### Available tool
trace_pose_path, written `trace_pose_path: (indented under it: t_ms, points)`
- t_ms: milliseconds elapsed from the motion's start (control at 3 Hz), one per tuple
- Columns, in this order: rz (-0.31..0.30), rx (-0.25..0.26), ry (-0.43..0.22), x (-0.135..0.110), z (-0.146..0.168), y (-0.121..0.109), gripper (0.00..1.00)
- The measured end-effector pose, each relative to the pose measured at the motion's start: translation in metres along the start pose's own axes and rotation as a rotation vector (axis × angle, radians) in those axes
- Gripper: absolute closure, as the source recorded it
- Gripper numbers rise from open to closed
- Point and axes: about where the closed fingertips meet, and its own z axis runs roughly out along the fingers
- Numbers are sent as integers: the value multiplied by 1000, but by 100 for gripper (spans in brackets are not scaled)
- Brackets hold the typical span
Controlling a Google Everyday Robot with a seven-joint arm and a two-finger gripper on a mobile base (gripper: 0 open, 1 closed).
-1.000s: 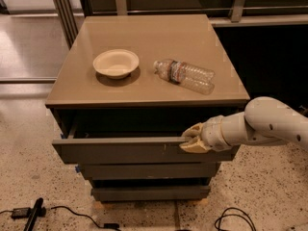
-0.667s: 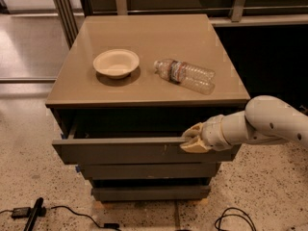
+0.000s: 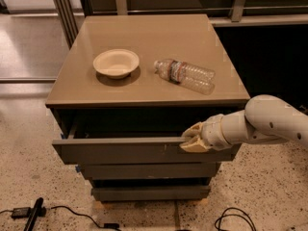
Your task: Open top drawer
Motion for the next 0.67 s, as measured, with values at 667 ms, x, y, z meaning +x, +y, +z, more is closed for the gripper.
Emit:
trace_pose_path:
  t_ms: [667]
  points:
    - [0,0,0,0,0,0,9]
